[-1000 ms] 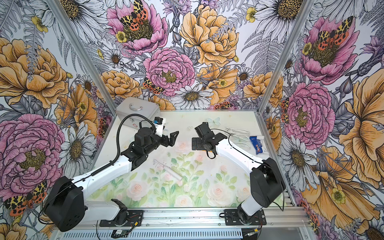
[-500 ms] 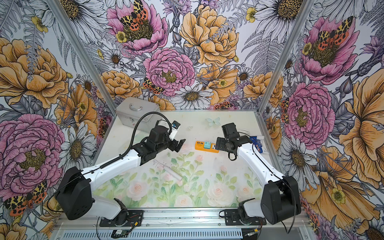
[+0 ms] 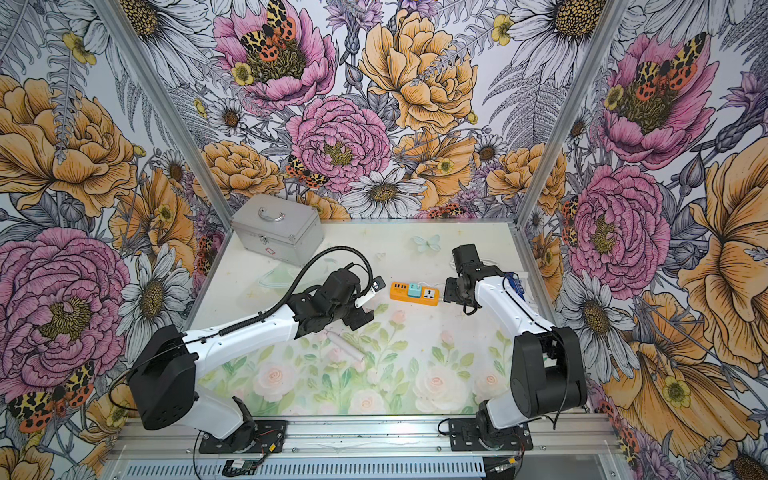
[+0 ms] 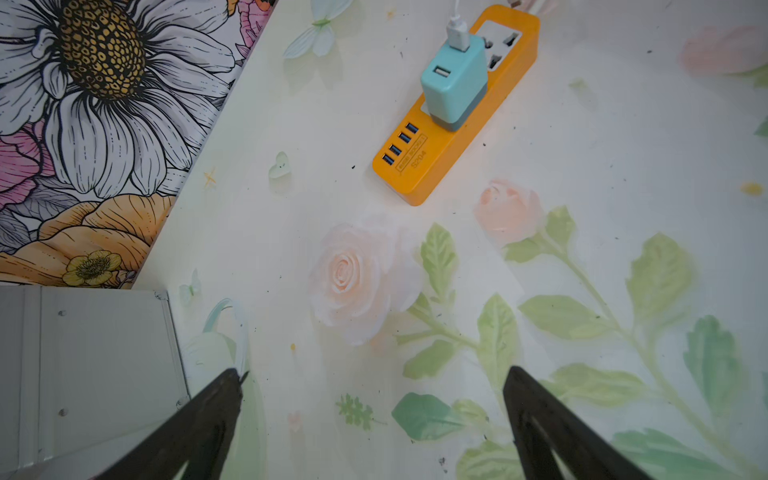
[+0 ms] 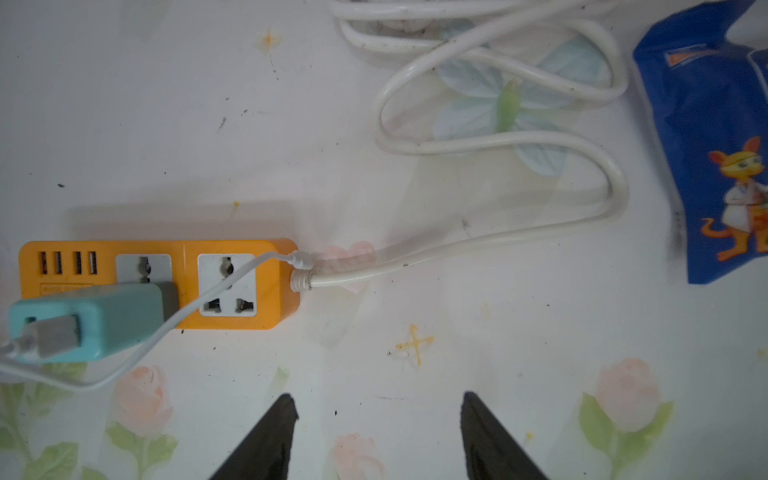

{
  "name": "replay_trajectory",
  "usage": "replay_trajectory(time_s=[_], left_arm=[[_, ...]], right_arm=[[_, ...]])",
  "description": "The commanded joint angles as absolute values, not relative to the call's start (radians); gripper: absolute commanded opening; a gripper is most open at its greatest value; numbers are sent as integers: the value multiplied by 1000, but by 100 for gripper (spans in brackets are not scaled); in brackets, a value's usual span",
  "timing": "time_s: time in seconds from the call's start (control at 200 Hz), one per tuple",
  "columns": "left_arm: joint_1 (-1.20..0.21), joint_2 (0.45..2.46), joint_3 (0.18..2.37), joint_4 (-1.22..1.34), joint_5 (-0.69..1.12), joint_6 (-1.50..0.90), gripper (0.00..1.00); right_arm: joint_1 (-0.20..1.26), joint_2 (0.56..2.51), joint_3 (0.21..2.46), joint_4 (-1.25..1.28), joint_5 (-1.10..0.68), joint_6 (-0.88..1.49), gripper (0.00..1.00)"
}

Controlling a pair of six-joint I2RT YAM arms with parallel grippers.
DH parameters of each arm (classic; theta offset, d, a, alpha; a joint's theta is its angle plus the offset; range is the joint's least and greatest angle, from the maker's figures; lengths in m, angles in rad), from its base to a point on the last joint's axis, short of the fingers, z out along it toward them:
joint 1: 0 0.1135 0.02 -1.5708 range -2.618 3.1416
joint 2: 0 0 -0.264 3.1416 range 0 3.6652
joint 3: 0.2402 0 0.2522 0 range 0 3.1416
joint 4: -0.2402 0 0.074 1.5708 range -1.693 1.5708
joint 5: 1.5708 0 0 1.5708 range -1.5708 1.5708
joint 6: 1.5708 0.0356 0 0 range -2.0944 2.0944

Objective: Charge the electric toothbrush
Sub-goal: Pick up the charging cable from the center of the board.

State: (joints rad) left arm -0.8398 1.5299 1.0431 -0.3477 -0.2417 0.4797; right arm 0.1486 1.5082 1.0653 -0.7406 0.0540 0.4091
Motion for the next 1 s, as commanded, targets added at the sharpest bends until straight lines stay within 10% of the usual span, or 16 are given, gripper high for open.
replay_trajectory(time_s=[0.0,0.996], left_arm=[[-844,1551,1064,-370,-258,486,98],[-877,1676,1159,-458,-245,501,96]], right_arm=[[126,1526,1091,-685,-30,416,56],[85,1631,1077,-535,-179,325,55]])
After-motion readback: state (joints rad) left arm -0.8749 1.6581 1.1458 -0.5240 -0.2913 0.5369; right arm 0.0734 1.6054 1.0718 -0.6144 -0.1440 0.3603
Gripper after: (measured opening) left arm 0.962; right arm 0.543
